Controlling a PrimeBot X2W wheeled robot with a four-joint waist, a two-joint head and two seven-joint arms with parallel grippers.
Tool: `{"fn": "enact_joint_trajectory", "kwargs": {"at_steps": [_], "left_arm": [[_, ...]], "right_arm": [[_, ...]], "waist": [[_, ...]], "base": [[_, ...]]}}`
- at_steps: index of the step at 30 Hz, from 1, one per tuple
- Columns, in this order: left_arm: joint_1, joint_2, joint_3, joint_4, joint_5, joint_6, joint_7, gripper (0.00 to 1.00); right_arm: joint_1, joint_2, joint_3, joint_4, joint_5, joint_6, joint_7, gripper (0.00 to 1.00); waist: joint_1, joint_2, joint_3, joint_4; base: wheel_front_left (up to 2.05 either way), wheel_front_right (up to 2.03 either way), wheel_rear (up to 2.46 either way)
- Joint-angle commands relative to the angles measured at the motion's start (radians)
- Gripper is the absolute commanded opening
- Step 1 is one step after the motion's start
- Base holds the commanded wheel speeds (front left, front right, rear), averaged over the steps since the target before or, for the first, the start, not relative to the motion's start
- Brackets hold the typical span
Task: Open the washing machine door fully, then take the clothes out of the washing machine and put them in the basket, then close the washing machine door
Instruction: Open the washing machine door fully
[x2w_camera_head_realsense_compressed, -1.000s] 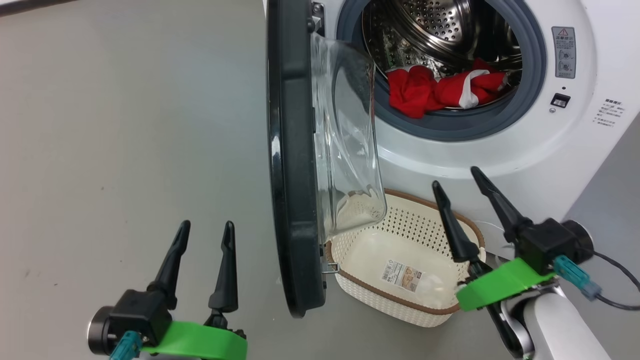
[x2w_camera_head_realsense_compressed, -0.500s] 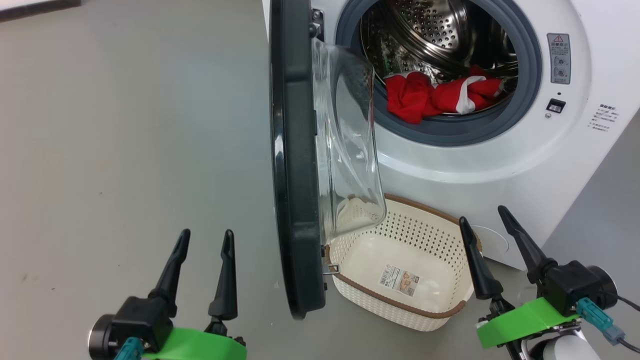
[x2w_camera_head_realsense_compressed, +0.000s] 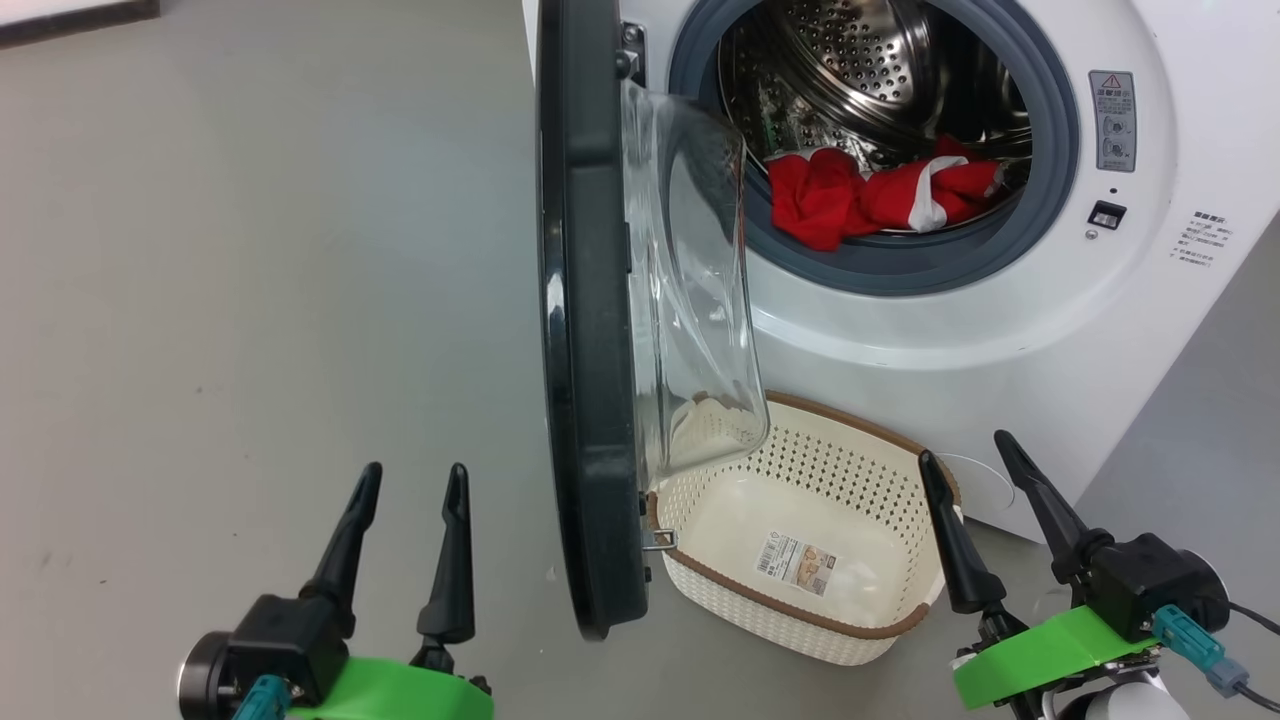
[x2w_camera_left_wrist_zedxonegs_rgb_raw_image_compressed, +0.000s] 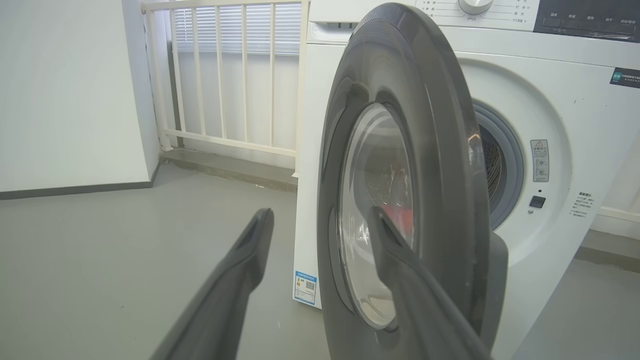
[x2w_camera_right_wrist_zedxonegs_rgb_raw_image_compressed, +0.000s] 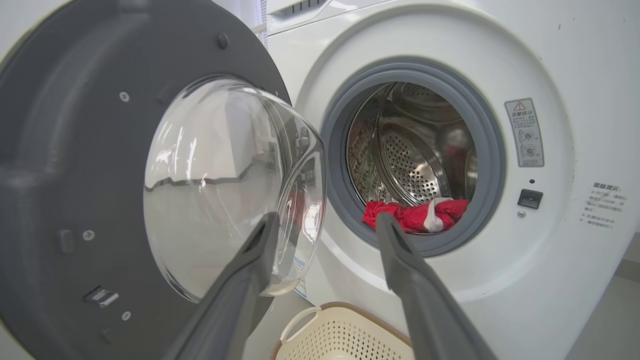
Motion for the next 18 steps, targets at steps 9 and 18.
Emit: {"fn": "enact_joint_trajectory", "kwargs": {"at_steps": [9,18], "left_arm": [[-0.052,0.042,0.015,-0.058,0.059,0.014,-0.016,0.0],[-0.12,0.059,-0.02,-0.208,0.161,0.026,-0.023,0.0]], "right_arm": [[-0.017,0.0,0.025,-0.017,0.018,0.006,-0.009,1.0],[-0.017,0.0,0.031,-0.016,0.018,0.006,-0.009,1.0]], "waist": [[0.0,0.0,-0.003,-0.001],[0.0,0.0,-0.004,-0.009]], "base": [[0.0,0.0,0.0],[0.0,0.0,0.0]]}}
